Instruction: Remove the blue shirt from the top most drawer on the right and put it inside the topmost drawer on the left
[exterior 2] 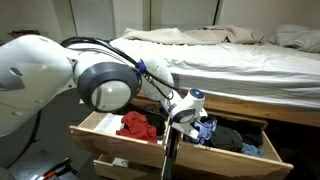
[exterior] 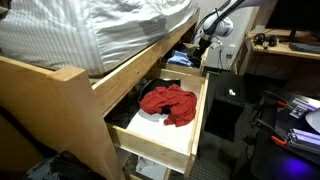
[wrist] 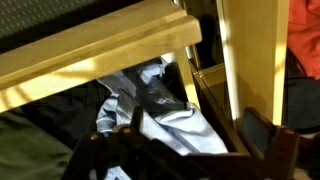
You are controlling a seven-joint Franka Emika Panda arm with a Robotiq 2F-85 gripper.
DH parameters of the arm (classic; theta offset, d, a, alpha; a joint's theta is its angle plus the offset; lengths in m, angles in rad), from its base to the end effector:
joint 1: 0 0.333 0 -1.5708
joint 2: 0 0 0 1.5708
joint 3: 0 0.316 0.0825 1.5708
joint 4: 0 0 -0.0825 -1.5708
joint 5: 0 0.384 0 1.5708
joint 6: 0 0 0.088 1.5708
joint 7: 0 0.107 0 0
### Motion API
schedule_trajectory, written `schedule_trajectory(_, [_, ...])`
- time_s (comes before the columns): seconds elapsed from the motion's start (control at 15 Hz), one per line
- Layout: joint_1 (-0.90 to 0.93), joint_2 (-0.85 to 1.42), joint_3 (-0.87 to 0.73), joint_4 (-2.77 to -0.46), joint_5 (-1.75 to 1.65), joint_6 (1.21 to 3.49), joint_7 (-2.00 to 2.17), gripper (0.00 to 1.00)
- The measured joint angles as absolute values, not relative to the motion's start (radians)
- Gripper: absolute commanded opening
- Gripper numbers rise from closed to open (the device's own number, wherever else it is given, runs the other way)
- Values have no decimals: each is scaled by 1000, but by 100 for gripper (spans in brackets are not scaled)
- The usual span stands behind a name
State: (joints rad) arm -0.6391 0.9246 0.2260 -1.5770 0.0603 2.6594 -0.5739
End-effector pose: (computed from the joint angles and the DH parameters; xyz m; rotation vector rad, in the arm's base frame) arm 0.6351 -0.3058 0.1187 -3.0207 -0.0088 -0.3804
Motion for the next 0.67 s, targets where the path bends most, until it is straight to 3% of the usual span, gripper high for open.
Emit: schedule_trajectory(0.67, [-639, 1019, 229, -1502, 113, 2738, -566, 100])
